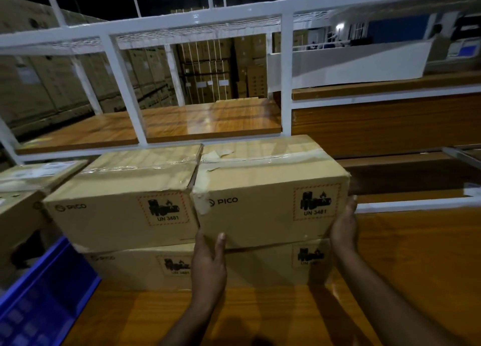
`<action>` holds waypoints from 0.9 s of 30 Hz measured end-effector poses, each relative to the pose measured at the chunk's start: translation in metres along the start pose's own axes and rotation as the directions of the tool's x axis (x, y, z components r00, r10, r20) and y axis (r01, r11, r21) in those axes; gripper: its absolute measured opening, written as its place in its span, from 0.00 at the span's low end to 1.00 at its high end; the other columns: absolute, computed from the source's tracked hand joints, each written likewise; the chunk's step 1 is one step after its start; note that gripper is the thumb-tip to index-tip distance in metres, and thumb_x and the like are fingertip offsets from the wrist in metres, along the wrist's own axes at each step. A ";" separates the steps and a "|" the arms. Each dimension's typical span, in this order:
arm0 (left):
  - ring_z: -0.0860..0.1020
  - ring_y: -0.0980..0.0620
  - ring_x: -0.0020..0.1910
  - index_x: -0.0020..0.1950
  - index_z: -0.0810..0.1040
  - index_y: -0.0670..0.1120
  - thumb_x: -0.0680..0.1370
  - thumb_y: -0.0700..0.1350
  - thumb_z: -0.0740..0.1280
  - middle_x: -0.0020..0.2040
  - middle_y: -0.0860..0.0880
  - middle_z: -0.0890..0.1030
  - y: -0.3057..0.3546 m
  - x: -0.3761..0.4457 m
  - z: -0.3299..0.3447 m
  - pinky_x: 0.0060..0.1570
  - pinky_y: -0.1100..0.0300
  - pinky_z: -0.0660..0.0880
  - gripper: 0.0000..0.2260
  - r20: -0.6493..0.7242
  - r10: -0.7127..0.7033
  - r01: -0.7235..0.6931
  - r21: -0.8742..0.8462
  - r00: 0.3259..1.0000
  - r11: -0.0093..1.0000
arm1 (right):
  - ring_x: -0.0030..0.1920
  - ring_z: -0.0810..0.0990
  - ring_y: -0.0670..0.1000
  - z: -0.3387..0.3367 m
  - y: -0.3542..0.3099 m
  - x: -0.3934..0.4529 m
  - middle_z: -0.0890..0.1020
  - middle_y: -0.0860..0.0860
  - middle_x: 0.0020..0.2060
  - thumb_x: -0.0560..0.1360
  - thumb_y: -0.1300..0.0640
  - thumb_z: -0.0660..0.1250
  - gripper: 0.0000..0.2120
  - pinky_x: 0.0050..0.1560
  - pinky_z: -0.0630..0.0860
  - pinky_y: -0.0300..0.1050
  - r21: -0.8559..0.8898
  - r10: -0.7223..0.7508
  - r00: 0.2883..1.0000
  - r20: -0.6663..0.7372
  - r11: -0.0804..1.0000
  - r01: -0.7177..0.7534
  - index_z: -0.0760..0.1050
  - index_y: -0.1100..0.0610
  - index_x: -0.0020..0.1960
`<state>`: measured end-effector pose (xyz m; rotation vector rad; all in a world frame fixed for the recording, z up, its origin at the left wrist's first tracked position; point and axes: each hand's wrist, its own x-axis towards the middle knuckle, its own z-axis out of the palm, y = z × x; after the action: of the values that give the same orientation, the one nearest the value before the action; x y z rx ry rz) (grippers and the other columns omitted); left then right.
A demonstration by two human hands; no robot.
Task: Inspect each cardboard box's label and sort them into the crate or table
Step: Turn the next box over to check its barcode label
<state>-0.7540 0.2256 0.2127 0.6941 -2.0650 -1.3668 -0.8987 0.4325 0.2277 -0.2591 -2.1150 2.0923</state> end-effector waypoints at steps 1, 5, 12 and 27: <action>0.74 0.46 0.68 0.75 0.65 0.49 0.77 0.66 0.58 0.70 0.48 0.75 -0.003 0.002 0.001 0.64 0.41 0.76 0.31 0.002 -0.001 0.001 0.000 1.000 1.000 | 0.39 0.83 0.59 0.001 0.004 -0.006 0.83 0.56 0.38 0.76 0.29 0.41 0.36 0.43 0.80 0.56 0.001 -0.001 1.000 -0.020 1.000 0.001 0.76 0.54 0.43; 0.75 0.45 0.67 0.74 0.66 0.47 0.79 0.61 0.61 0.68 0.46 0.76 0.001 0.006 0.004 0.64 0.45 0.76 0.28 -0.058 0.001 -0.001 -0.004 0.998 1.000 | 0.38 0.83 0.54 0.010 0.009 -0.018 0.83 0.52 0.38 0.77 0.29 0.41 0.34 0.40 0.80 0.52 0.006 -0.018 0.997 -0.071 1.000 0.019 0.76 0.52 0.46; 0.72 0.50 0.65 0.76 0.65 0.47 0.78 0.49 0.71 0.69 0.48 0.66 0.001 -0.013 0.011 0.61 0.52 0.75 0.29 -0.357 0.059 -0.046 0.045 0.932 0.998 | 0.40 0.83 0.55 0.006 0.026 -0.013 0.83 0.55 0.41 0.79 0.32 0.42 0.34 0.35 0.77 0.47 0.009 -0.005 0.997 -0.077 1.000 0.006 0.76 0.55 0.51; 0.47 0.49 0.80 0.83 0.50 0.52 0.80 0.53 0.65 0.82 0.50 0.46 -0.026 0.009 0.000 0.67 0.55 0.54 0.35 -0.238 0.130 -0.080 0.207 0.962 0.975 | 0.39 0.83 0.57 0.018 0.027 -0.024 0.83 0.56 0.41 0.83 0.41 0.46 0.22 0.34 0.78 0.48 0.101 0.027 0.997 -0.070 0.995 -0.020 0.73 0.51 0.46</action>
<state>-0.7571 0.2102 0.1897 0.7834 -2.0160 -0.9701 -0.8791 0.4092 0.2010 -0.3421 -1.9702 2.1610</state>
